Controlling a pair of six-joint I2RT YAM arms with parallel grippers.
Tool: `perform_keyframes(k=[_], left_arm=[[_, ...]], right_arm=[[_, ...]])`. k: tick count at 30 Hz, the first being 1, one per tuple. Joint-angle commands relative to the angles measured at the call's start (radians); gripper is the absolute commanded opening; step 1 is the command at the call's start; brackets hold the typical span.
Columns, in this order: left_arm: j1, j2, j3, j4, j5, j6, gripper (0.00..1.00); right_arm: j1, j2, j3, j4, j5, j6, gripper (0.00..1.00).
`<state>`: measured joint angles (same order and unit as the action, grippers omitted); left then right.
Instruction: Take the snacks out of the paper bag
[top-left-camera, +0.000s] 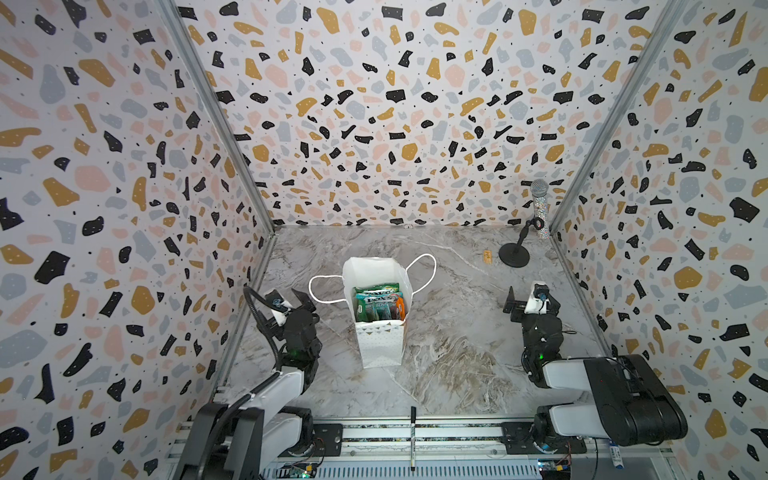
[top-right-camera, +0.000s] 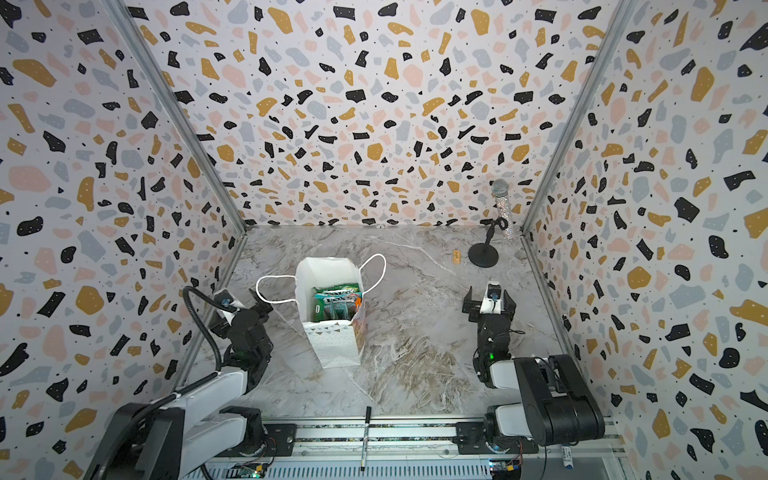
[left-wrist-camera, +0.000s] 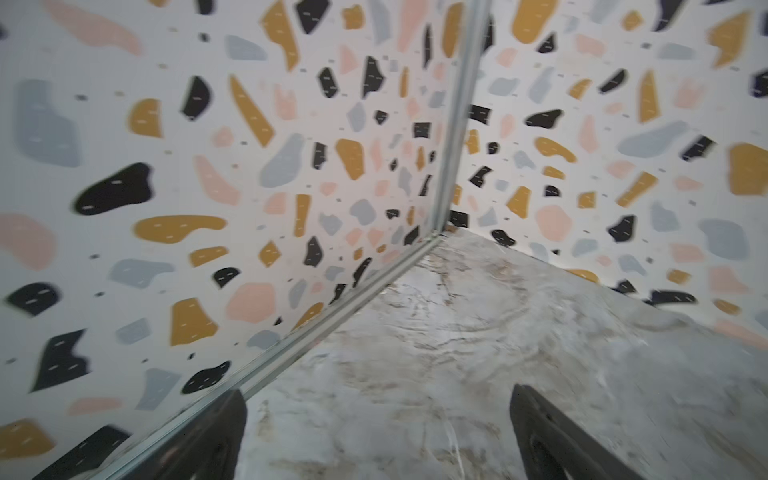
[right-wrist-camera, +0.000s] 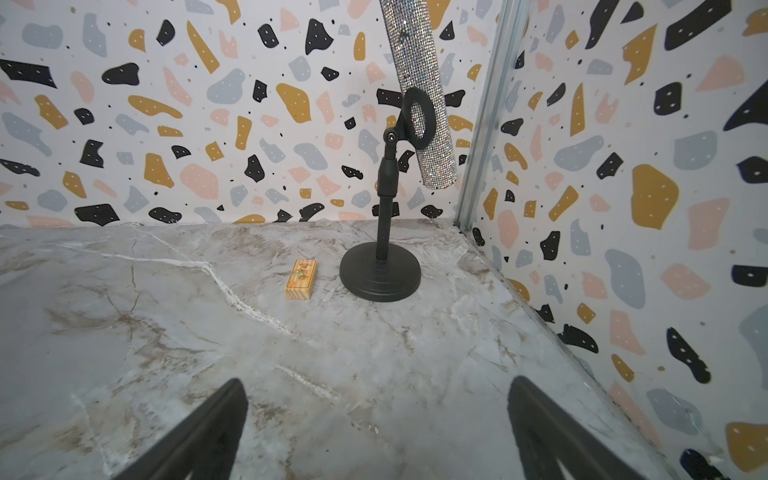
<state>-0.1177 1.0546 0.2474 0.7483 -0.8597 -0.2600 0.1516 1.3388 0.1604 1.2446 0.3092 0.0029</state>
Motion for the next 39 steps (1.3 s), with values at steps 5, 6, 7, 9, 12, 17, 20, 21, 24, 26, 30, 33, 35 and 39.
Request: perform_keyframes(k=[5, 6, 7, 9, 12, 17, 20, 21, 24, 26, 30, 33, 35, 39], left_arm=[[0.007, -0.232, 0.231, -0.518, -0.176, -0.228, 1.00], [0.007, -0.249, 0.279, -0.571, -0.136, -0.222, 1.00], [0.007, -0.261, 0.322, -0.604, -0.090, -0.210, 1.00], [0.007, -0.275, 0.408, -0.665, 0.015, -0.178, 1.00], [0.007, -0.274, 0.530, -0.761, 0.197, -0.140, 1.00], [0.007, -0.278, 0.663, -0.875, 0.566, -0.124, 1.00], [0.007, -0.275, 0.710, -0.955, 0.760, -0.162, 1.00], [0.007, -0.277, 0.717, -0.978, 0.827, -0.169, 1.00], [0.007, -0.296, 0.710, -1.030, 0.952, -0.202, 1.00], [0.007, -0.318, 0.685, -1.030, 0.987, -0.220, 0.97], [0.007, -0.325, 0.641, -0.995, 1.037, -0.263, 0.81], [0.007, -0.321, 0.604, -0.938, 1.071, -0.304, 0.66], [0.007, -0.320, 0.586, -0.914, 1.081, -0.335, 0.61], [0.007, -0.317, 0.554, -0.862, 1.109, -0.377, 0.56]], right_arm=[[0.043, -0.170, 0.135, -0.443, 0.023, 0.126, 0.99], [0.042, -0.191, 0.166, -0.515, -0.010, 0.161, 0.99], [0.042, -0.206, 0.195, -0.584, -0.055, 0.182, 0.99], [0.043, -0.229, 0.239, -0.681, -0.131, 0.196, 0.99], [0.043, -0.263, 0.275, -0.769, -0.238, 0.202, 0.99], [0.044, -0.321, 0.325, -0.876, -0.374, 0.207, 0.99], [0.043, -0.353, 0.356, -0.925, -0.468, 0.220, 0.99], [0.043, -0.361, 0.364, -0.935, -0.496, 0.234, 0.99], [0.046, -0.376, 0.374, -0.949, -0.562, 0.263, 0.99], [0.051, -0.378, 0.377, -0.949, -0.595, 0.275, 0.99], [0.070, -0.371, 0.380, -0.940, -0.636, 0.290, 0.99], [0.089, -0.359, 0.385, -0.936, -0.644, 0.293, 0.99], [0.099, -0.353, 0.388, -0.934, -0.644, 0.295, 0.99], [0.113, -0.343, 0.388, -0.928, -0.645, 0.296, 0.99]])
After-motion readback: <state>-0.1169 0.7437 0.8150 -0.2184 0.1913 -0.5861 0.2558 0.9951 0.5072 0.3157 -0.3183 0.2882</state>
